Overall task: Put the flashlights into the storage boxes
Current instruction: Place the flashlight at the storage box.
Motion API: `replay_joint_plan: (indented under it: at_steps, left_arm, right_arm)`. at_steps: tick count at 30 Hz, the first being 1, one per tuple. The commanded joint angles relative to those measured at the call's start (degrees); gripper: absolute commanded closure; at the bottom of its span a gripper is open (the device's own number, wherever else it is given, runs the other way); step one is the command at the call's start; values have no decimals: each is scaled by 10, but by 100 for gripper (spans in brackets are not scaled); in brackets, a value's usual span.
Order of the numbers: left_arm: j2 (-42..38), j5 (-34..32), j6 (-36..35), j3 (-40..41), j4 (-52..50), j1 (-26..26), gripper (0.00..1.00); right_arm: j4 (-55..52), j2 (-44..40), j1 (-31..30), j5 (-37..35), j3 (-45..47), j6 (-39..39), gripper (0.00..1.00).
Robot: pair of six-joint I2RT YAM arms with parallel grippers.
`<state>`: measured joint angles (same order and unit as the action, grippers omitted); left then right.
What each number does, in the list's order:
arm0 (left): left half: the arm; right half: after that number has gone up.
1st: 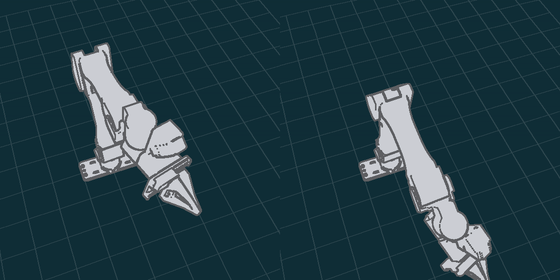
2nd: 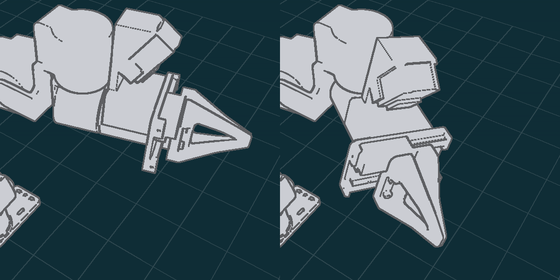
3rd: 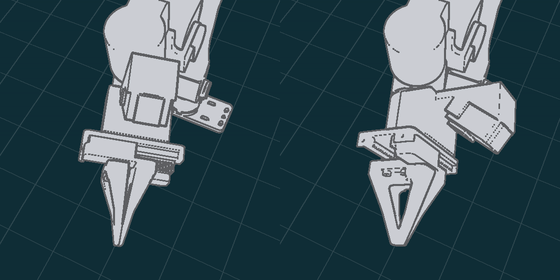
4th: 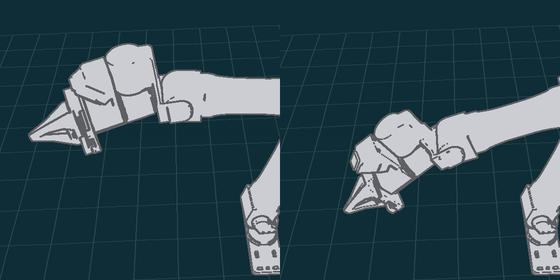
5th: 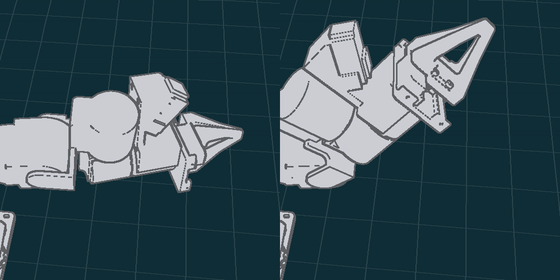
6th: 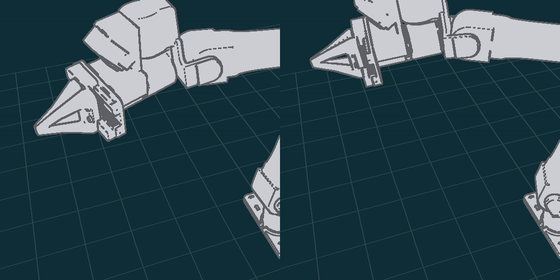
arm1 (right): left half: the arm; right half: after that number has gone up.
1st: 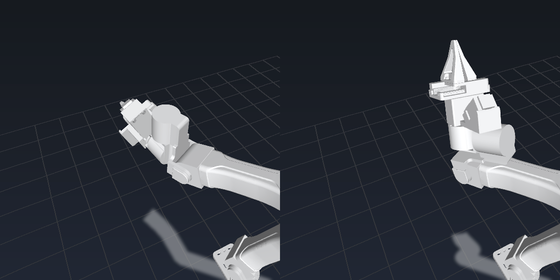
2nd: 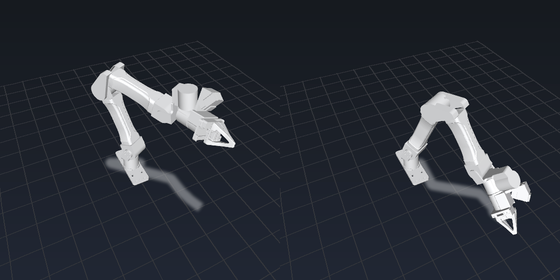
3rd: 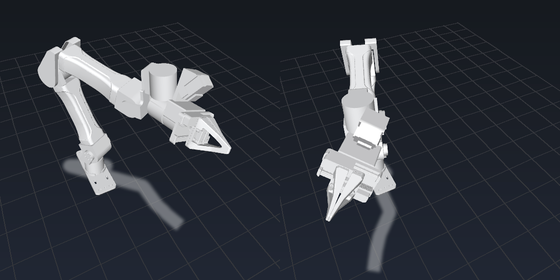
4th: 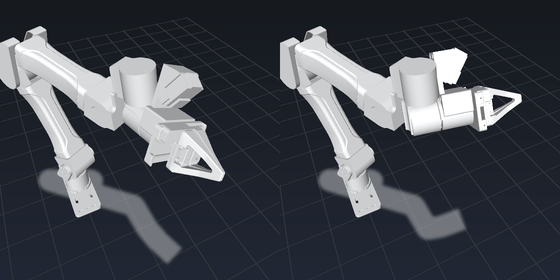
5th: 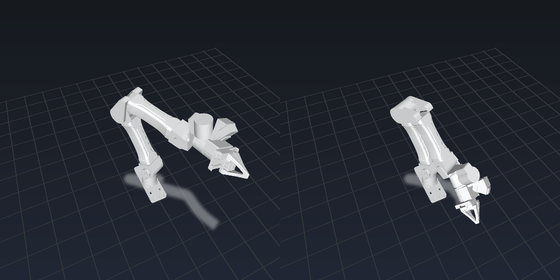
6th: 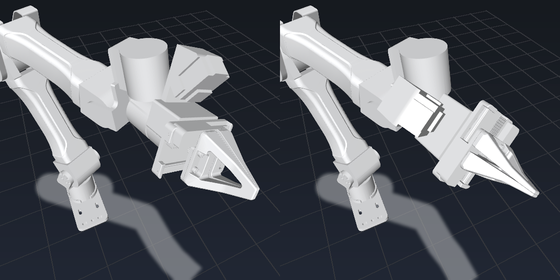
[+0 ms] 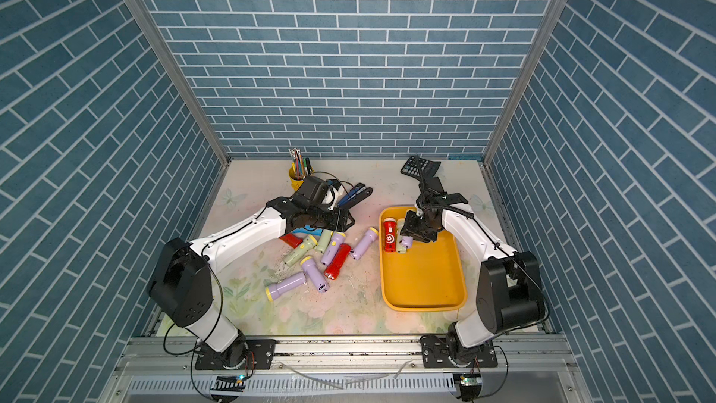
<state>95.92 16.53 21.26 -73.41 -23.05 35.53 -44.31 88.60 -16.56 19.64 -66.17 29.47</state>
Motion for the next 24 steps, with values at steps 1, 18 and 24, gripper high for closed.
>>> replay_joint_plan:
  at_steps: [1,18,24]
  left_arm:
    - [18,-5,-4,-32,-15,2,26]
    - [91,1,6,-111,-30,3,26]
    - [98,-4,8,-127,-36,4,27]
  right_arm:
    - [8,38,9,29,-10,-27,61]
    - [-36,121,76,56,-46,-132,59]
    - [-21,139,84,72,-45,-152,58]
